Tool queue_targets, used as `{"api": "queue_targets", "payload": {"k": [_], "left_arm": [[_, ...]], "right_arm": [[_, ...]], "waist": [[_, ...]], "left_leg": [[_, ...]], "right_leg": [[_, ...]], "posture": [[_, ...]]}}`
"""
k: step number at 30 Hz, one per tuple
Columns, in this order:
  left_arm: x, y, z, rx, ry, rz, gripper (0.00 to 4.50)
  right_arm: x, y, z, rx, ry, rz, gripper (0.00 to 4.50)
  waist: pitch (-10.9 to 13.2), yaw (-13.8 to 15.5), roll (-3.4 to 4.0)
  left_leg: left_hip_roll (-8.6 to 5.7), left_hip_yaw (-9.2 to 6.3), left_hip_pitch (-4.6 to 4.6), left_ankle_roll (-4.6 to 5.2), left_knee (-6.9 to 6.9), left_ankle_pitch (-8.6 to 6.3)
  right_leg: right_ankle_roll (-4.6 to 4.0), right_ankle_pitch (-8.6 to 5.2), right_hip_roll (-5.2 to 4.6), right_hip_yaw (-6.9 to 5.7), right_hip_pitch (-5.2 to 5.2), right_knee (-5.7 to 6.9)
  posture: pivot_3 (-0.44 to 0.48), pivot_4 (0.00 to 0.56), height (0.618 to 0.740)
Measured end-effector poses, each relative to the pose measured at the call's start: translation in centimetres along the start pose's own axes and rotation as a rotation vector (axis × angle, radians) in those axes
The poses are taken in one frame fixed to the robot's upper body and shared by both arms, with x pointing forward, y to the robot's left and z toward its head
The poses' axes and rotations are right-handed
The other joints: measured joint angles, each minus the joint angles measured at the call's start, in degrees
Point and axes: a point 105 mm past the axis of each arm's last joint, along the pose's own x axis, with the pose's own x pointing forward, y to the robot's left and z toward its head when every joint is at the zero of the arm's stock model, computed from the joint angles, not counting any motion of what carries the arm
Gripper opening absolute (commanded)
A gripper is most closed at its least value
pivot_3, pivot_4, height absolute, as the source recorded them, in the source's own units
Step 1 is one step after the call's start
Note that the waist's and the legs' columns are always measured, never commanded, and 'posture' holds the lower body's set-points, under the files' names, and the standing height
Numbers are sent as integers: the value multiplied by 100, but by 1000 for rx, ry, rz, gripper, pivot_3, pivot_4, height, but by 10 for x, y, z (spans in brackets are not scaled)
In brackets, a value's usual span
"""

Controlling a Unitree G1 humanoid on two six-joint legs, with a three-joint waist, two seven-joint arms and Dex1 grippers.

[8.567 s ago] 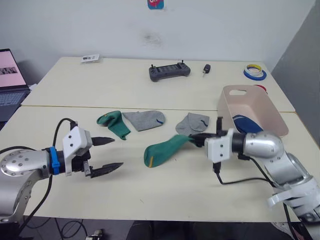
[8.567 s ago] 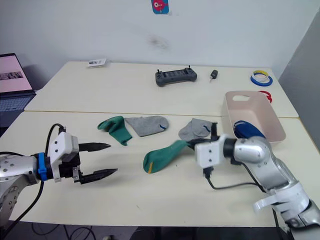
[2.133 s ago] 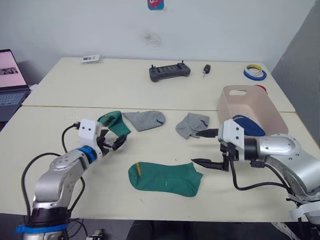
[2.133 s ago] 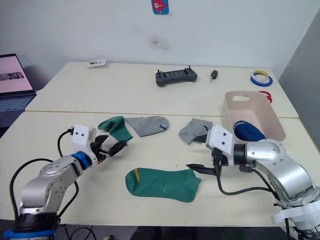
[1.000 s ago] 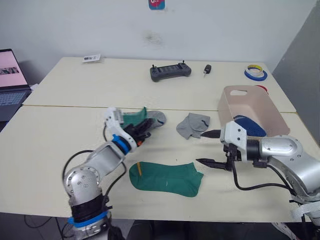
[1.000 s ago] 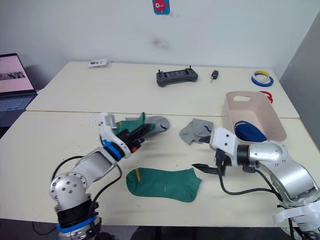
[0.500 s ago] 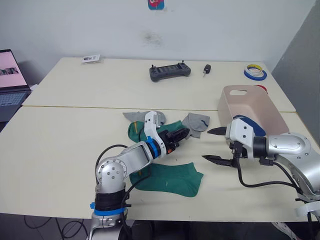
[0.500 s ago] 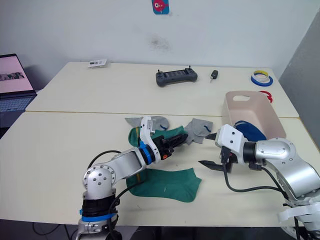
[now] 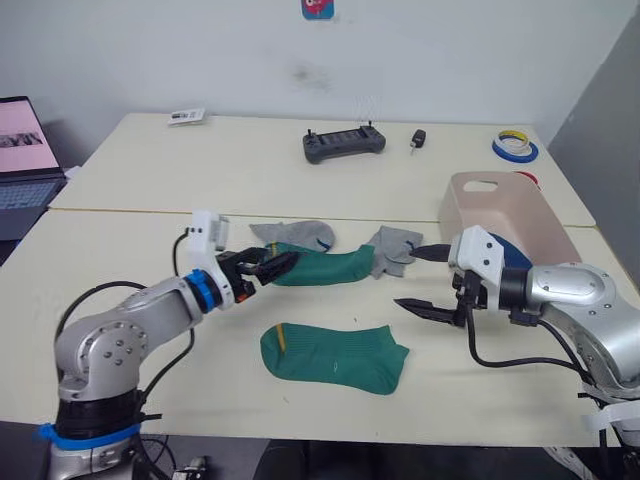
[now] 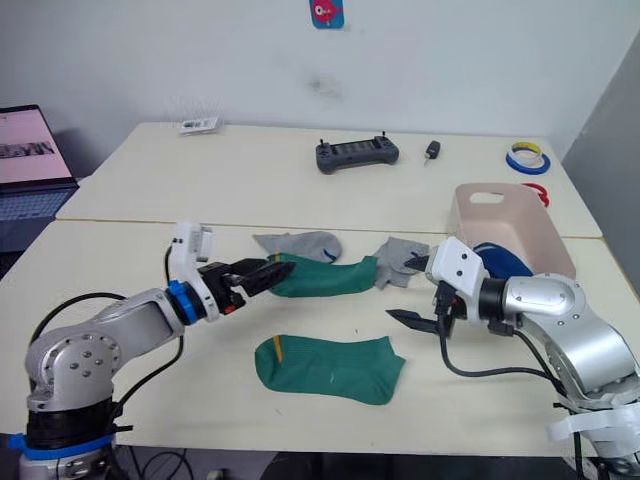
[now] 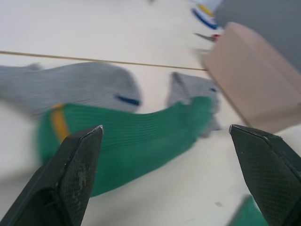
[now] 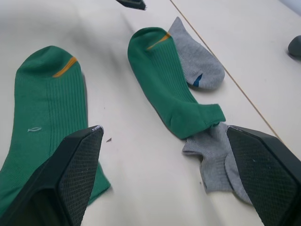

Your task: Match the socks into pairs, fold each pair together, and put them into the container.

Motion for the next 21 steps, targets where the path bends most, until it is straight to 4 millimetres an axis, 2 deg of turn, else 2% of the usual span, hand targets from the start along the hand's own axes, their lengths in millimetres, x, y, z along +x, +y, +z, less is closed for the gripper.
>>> {"api": "queue_targets", "payload": {"k": [3, 10, 13, 21], "left_arm": [[6, 19, -8, 15, 18, 98, 4486], [29, 31, -15, 30, 42, 131, 4486], [36, 31, -21, 7, 64, 108, 3898], [41, 32, -26, -7, 94, 85, 1337]], "right_arm": [[3, 3, 0, 1, -1, 10, 4500], [5, 6, 2, -12, -3, 18, 4500], [5, 7, 3, -17, -5, 15, 4500], [5, 6, 3, -17, -4, 4, 4500]], "waist": [[0, 1, 0], [0, -18, 0], [0, -25, 0], [0, -27, 0]], "left_leg": [[2, -3, -3, 11, 0, -7], [8, -4, -2, 10, -2, -6], [8, -3, -3, 10, -2, -6], [9, -4, -3, 10, -1, -6]], "right_leg": [[0, 0, -11, -2, -1, -3], [-1, 1, -9, -4, -6, 6], [-1, 1, -9, -3, -7, 6], [0, 1, -10, -3, -8, 8]], "posture": [[0, 150, 740], [0, 150, 740], [0, 150, 740], [0, 150, 740]]}}
